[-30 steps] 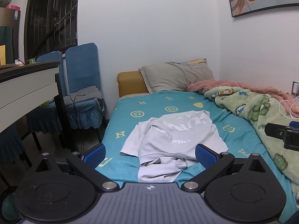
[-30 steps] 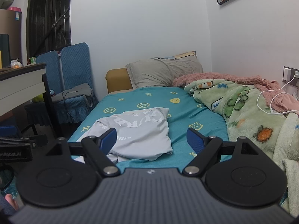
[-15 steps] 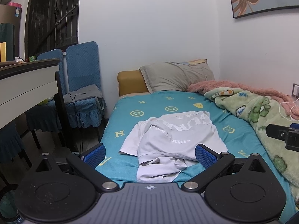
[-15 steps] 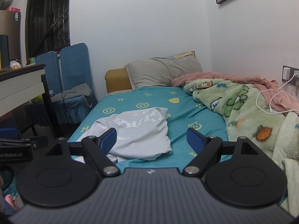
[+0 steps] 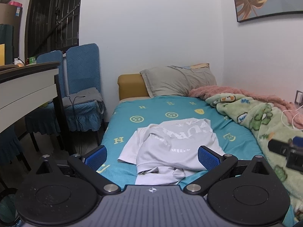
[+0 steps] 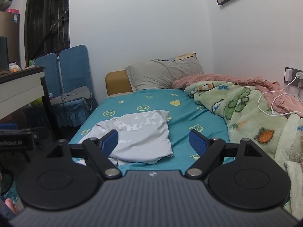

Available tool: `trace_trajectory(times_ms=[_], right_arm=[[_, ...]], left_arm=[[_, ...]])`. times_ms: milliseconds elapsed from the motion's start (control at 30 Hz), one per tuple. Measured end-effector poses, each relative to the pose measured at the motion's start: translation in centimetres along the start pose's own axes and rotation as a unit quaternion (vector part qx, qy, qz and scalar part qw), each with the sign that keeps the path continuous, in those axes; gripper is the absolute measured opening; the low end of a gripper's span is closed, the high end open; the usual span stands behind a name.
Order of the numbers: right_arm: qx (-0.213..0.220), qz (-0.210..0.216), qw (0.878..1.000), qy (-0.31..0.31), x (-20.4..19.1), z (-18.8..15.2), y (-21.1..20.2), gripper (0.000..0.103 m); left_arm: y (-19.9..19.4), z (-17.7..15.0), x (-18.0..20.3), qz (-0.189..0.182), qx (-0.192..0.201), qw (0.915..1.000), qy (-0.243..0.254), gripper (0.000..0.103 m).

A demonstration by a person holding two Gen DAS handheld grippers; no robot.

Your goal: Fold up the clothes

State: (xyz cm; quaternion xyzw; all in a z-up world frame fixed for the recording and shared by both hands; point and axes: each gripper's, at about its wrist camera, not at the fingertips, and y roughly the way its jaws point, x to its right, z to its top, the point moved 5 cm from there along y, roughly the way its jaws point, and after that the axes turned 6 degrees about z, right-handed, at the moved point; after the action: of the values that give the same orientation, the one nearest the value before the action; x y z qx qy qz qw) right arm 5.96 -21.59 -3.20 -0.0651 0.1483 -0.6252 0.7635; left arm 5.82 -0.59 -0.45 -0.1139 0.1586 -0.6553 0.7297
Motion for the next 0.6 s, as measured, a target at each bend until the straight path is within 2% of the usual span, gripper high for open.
trace_trajectory(times_ms=[200,333,467,600], right_arm=[[-0.008,-0.002,1.000,0.015,0.4,-0.3,0.5,0.083],[-0.030,0.013,0.999,0.034,0.6,-0.8,1.8,0.083],[-0.071,0.040,0.995,0.053,0.0,-1.1,5.0,0.083],[-0.137,0.068,0.986,0.068,-1.8,-2.2,10.5,0.079]], left_arm=[[0.8,3.2,0.2,-0.018,0.009,0.9997,-0.011,0.103],[3.3,4.7,-0.9,-0.003,-0.009,0.9995,-0.030,0.103],[6.2,4.5,-4.0,0.001,-0.030,0.9963,-0.080,0.103],[8.7,2.5,-7.7,0.014,-0.062,0.9915,-0.114,0.103]])
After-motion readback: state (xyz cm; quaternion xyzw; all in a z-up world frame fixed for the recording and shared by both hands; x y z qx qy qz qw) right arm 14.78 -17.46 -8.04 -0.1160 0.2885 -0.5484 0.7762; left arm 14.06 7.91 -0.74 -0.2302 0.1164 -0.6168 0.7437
